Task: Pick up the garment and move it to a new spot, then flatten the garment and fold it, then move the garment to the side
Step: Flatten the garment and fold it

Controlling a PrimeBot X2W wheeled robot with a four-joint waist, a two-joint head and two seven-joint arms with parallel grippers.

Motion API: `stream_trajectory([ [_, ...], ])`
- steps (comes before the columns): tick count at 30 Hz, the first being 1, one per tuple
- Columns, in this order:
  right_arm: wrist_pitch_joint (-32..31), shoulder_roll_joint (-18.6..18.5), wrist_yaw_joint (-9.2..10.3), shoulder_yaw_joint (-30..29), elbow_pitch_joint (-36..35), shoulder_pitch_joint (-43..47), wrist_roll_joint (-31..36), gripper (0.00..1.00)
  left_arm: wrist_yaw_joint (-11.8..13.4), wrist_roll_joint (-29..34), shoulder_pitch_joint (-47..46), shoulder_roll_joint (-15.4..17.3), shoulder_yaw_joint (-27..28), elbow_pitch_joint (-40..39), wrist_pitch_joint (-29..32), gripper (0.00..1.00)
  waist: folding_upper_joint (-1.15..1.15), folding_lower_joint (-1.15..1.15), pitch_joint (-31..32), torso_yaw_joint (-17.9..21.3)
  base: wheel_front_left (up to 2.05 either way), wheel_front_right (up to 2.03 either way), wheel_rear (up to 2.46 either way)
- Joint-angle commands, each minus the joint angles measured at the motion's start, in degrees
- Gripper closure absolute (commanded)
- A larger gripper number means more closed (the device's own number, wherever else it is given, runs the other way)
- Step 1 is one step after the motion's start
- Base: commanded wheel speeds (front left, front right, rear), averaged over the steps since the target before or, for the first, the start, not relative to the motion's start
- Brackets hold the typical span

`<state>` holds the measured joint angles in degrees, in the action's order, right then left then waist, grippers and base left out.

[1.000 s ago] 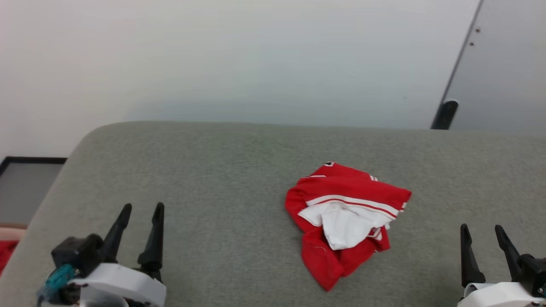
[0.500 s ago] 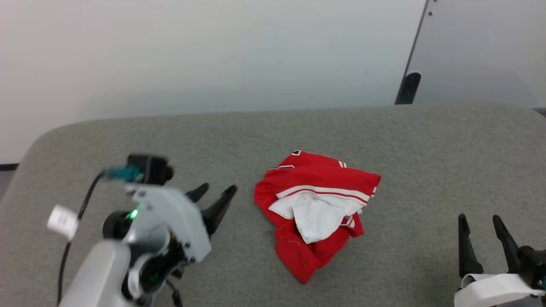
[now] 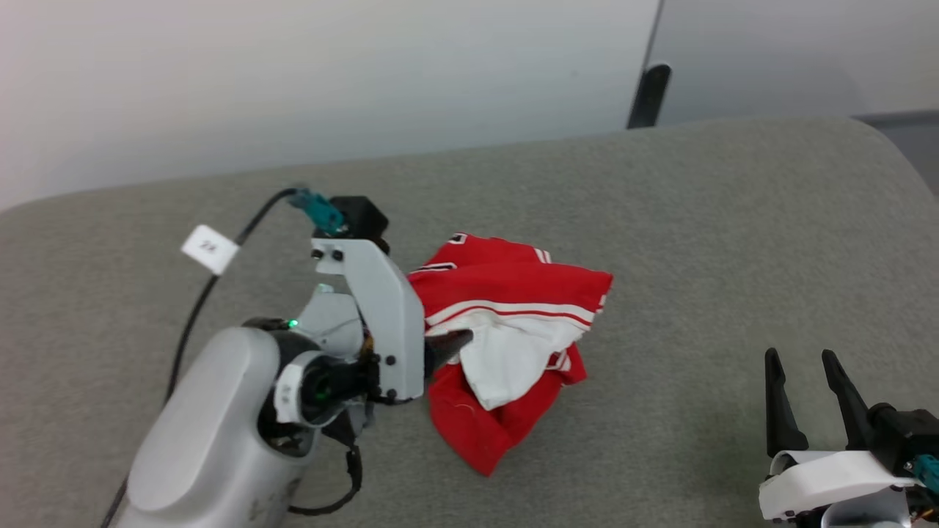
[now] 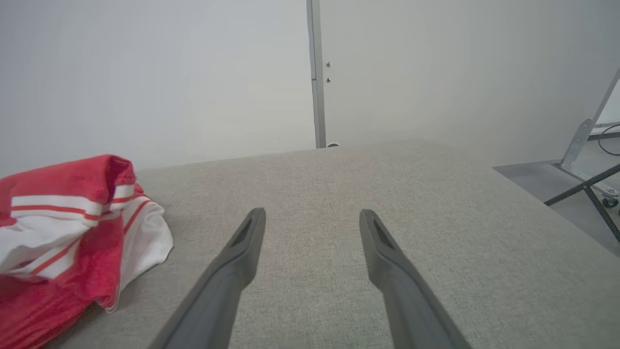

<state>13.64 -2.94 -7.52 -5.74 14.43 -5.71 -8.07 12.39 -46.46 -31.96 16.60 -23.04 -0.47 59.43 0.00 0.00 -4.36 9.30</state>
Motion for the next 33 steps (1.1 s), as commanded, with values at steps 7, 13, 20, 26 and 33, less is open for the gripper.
stream_trajectory([
  [7,1.1,0.1,0.06,1.0,2.0,-2.1,-1.1,0.0,1.9,0.9,-1.9,-0.4,-2.4,3.3,3.7,0.0,0.0,0.0,-3.2,4.4,0.0,0.0,0.0],
  [13,1.5,0.1,0.06,1.6,2.7,-2.5,-1.6,0.0,2.6,1.4,-2.8,-0.9,-3.2,5.4,4.4,0.0,0.0,0.0,-4.2,5.8,0.0,0.0,0.0],
  [20,1.6,0.1,0.06,2.0,3.2,-3.3,-2.3,0.0,1.7,2.6,-3.6,-0.5,-4.3,8.6,3.6,0.0,0.0,0.0,-5.4,6.5,0.0,0.0,0.0],
  [26,1.6,0.1,0.06,1.8,2.5,-3.5,-2.7,0.0,1.2,3.5,-3.9,0.2,-5.0,10.6,3.2,0.52,0.0,0.0,-6.0,6.5,0.0,0.0,0.0],
  [33,1.6,0.1,0.06,1.6,2.3,-3.7,-2.8,0.0,0.5,3.0,-3.8,-0.3,-5.5,11.5,2.8,1.0,0.0,0.0,-6.4,6.0,0.0,0.0,0.0],
])
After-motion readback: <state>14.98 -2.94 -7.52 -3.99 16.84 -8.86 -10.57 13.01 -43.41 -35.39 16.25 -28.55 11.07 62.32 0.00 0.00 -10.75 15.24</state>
